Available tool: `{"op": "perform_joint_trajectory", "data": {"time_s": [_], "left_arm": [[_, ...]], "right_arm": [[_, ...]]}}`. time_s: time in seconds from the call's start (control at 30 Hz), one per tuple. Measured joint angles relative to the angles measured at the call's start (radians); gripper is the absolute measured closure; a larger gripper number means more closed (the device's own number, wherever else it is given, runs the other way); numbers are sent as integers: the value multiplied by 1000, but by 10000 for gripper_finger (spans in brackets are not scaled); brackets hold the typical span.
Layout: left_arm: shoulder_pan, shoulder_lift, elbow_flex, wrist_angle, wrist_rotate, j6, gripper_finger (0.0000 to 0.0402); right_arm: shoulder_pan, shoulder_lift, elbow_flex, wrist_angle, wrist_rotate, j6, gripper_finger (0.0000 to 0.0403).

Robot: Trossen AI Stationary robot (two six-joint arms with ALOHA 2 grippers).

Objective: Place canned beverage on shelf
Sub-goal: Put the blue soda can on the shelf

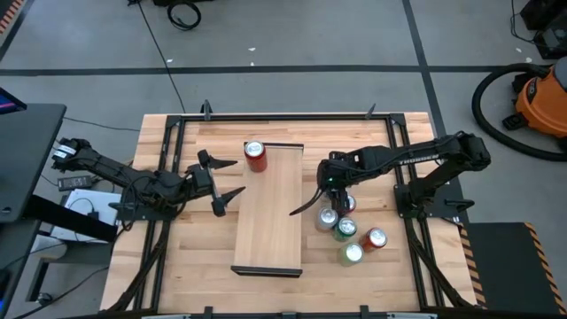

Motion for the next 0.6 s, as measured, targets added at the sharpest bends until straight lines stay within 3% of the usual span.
{"op": "perform_joint_trajectory", "data": {"time_s": [0.6], "left_arm": [[0, 0, 0, -1, 1, -1, 12]], "right_arm": [[-8, -26, 338, -184, 120, -61, 138]]}}
